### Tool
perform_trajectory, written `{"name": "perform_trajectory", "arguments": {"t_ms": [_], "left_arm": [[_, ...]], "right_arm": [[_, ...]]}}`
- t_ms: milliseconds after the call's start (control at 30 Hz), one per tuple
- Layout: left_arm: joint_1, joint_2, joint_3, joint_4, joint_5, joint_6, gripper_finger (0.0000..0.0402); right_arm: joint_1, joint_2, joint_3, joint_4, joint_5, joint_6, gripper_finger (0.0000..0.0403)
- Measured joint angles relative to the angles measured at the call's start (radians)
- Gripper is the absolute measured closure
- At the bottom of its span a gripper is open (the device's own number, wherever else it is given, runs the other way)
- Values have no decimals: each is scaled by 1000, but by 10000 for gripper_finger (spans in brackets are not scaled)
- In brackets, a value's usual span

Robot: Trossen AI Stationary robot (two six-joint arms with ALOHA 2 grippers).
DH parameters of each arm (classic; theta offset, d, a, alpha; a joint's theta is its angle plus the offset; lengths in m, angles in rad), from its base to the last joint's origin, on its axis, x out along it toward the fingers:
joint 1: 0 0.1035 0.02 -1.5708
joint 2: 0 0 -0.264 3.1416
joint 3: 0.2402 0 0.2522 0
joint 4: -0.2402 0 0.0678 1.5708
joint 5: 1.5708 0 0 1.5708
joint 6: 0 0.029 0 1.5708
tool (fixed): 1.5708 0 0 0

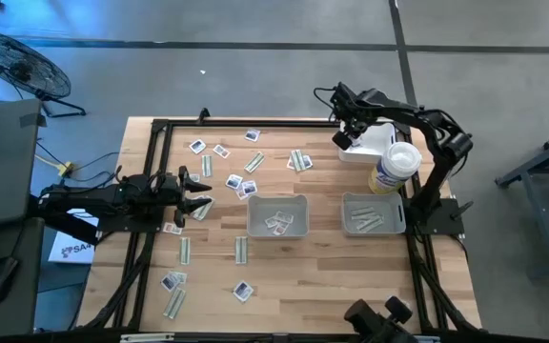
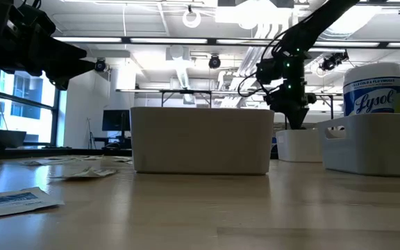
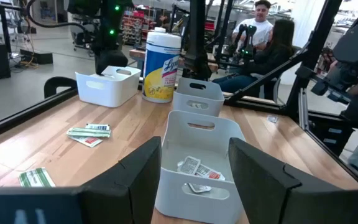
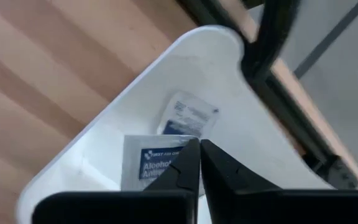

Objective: Pick & Place First Aid Supplies
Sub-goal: Put the blue pad into the white bin, then put the orange pad into the left gray bin

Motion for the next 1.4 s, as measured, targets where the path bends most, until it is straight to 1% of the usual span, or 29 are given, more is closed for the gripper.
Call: {"name": "perform_trajectory", "arguments": {"t_ms": [67,167,267,333,400,500,600,633,700,767,833,967,1100,1233,1400], "left_arm": [[0,0,0,0,0,0,216],[0,0,0,0,0,0,216],[0,0,0,0,0,0,216],[0,0,0,0,0,0,216],[0,0,0,0,0,0,216],[0,0,0,0,0,0,216],[0,0,0,0,0,0,216],[0,0,0,0,0,0,216],[0,0,0,0,0,0,216],[0,0,0,0,0,0,216],[0,0,0,0,0,0,216],[0,0,0,0,0,0,216],[0,0,0,0,0,0,216],[0,0,0,0,0,0,216],[0,0,0,0,0,0,216]], "right_arm": [[1,0,0,-11,-20,-18,379],[5,0,0,-11,3,-30,343],[19,-14,0,-8,103,5,306],[37,-41,0,-27,173,27,288],[69,-80,0,-65,208,52,278],[142,-158,0,-121,215,112,275],[256,-252,0,-158,190,179,281],[301,-281,1,-159,162,201,284],[394,-331,1,-147,78,267,288],[493,-365,1,-114,-16,374,290],[604,-378,1,-73,-77,462,289],[819,-365,1,-43,-100,612,289],[1006,-337,1,-59,-107,848,288],[1165,-301,1,-63,-148,1079,289],[1329,-226,1,-85,-218,1374,289]]}}
